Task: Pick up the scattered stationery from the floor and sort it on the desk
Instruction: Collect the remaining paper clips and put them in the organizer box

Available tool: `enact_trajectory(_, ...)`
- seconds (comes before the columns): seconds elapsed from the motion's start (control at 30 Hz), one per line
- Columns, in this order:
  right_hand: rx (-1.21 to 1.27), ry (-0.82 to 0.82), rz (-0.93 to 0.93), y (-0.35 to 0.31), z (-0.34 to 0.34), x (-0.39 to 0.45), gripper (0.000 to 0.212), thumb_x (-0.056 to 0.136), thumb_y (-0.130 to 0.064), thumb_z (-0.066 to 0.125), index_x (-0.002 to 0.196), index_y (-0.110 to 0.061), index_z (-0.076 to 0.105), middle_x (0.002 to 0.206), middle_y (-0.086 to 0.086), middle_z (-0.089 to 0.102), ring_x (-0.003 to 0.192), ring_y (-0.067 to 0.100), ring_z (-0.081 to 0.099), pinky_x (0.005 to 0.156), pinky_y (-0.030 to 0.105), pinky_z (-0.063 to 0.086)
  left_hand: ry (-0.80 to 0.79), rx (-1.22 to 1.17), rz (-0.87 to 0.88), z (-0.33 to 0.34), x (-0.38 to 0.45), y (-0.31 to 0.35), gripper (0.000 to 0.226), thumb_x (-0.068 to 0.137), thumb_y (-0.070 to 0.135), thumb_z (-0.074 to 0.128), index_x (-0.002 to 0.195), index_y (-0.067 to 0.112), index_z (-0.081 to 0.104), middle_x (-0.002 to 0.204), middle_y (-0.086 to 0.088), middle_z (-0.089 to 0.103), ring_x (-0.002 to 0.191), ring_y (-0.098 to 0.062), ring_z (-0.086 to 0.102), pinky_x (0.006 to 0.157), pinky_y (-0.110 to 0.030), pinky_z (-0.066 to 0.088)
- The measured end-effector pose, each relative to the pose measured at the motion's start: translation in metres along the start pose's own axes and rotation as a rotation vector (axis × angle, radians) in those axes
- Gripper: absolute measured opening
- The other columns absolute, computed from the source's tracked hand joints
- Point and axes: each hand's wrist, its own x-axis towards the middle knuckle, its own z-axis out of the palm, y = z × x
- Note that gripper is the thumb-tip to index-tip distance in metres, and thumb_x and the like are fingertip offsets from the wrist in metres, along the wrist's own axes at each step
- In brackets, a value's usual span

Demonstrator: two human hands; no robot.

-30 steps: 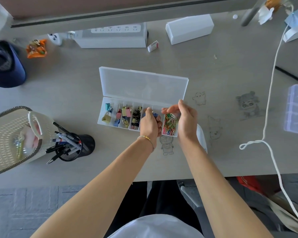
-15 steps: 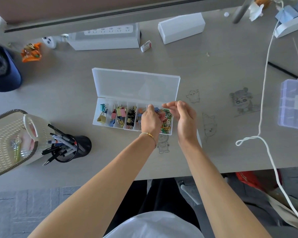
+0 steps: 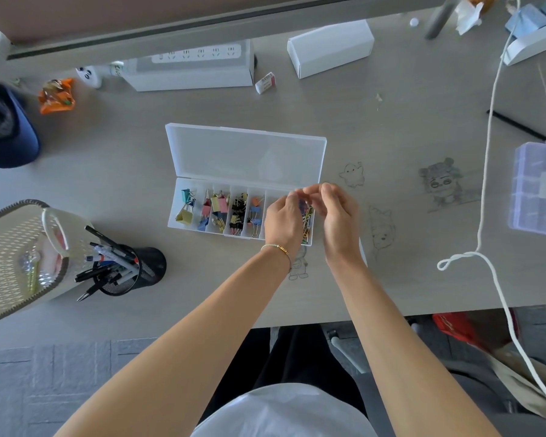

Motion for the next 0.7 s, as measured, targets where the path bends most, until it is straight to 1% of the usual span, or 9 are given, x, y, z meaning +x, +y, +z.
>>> enact_trajectory(0.07,-0.011,-0.002,0.008,-0.002,0.002,0.000,0.029,0.102,-0.001,0.042,0.089,0.010,0.066,0.082,0.013,0.068,0.080,0.019,0.069,0.074,0.021,0.051,-0.001,-0.032,0.000,-0.002,-0.002,-0.001,0.036,0.096,0.028,0.046,0.070,0.014,0.066,0.071,0.001,0.065,0.069,-0.015,0.058,0.070,-0.031,0.051)
enact_trajectory(0.13,-0.034,-0.012,0.024,-0.003,0.004,-0.001,0.028,0.102,-0.002,0.043,0.087,0.006,0.066,0.082,0.008,0.070,0.083,0.017,0.070,0.074,0.021,0.051,-0.002,-0.108,-0.024,-0.005,-0.003,-0.001,0.034,0.099,0.025,0.048,0.075,0.007,0.064,0.067,-0.004,0.065,0.064,-0.020,0.061,0.073,-0.045,0.058)
enact_trajectory(0.2,-0.065,-0.027,0.032,-0.001,0.006,-0.001,0.029,0.102,-0.003,0.044,0.086,0.004,0.066,0.084,0.008,0.071,0.084,0.016,0.071,0.074,0.021,0.052,0.002,-0.142,-0.039,-0.010,-0.003,0.002,0.031,0.102,0.020,0.049,0.081,0.000,0.061,0.067,-0.009,0.063,0.057,-0.022,0.061,0.066,-0.042,0.059)
enact_trajectory(0.27,-0.100,-0.055,0.015,0.001,0.010,0.000,0.029,0.102,-0.005,0.044,0.084,0.000,0.067,0.087,0.012,0.072,0.089,0.020,0.072,0.083,0.030,0.054,0.011,-0.185,-0.070,-0.018,-0.003,0.006,0.024,0.100,0.013,0.051,0.084,-0.001,0.060,0.068,-0.011,0.062,0.055,-0.021,0.058,0.061,-0.035,0.058)
enact_trajectory(0.33,-0.140,-0.084,-0.009,0.003,0.013,0.001,0.030,0.101,-0.008,0.044,0.082,-0.006,0.068,0.091,0.017,0.074,0.095,0.029,0.072,0.092,0.039,0.054,0.024,-0.216,-0.105,-0.028,0.000,0.008,0.013,0.094,0.002,0.052,0.084,0.000,0.061,0.070,-0.012,0.062,0.061,-0.023,0.059,0.063,-0.035,0.056)
enact_trajectory(0.37,-0.158,-0.092,-0.017,0.004,0.014,0.001,0.030,0.100,-0.008,0.045,0.082,-0.007,0.069,0.091,0.018,0.075,0.095,0.030,0.072,0.092,0.040,0.054,0.028,-0.211,-0.106,-0.034,0.002,0.008,0.011,0.091,-0.002,0.053,0.084,0.001,0.062,0.070,-0.011,0.063,0.065,-0.024,0.059,0.066,-0.035,0.055)
enact_trajectory(0.47,-0.175,-0.109,0.003,0.002,0.021,0.001,0.028,0.100,-0.003,0.045,0.083,-0.004,0.068,0.090,0.019,0.074,0.091,0.027,0.073,0.089,0.037,0.056,0.033,-0.111,-0.057,-0.052,0.009,0.006,0.023,0.084,-0.009,0.054,0.089,0.011,0.064,0.073,-0.005,0.066,0.072,-0.020,0.062,0.069,-0.031,0.052)
enact_trajectory(0.57,-0.209,-0.124,0.043,0.002,0.029,-0.001,0.025,0.099,0.000,0.046,0.088,0.002,0.068,0.092,0.020,0.074,0.089,0.023,0.074,0.087,0.034,0.057,0.083,0.049,0.045,-0.067,0.015,0.003,0.037,0.078,-0.013,0.047,0.090,0.016,0.066,0.083,-0.003,0.072,0.078,-0.019,0.067,0.072,-0.030,0.055)
enact_trajectory(0.7,-0.283,-0.142,0.063,0.005,0.037,-0.003,0.029,0.097,-0.002,0.046,0.083,-0.008,0.070,0.085,0.010,0.077,0.089,0.023,0.074,0.087,0.039,0.057,0.144,0.308,0.231,-0.080,0.019,0.003,0.036,0.076,-0.012,0.045,0.087,0.015,0.066,0.090,-0.003,0.072,0.089,-0.019,0.068,0.081,-0.032,0.057)
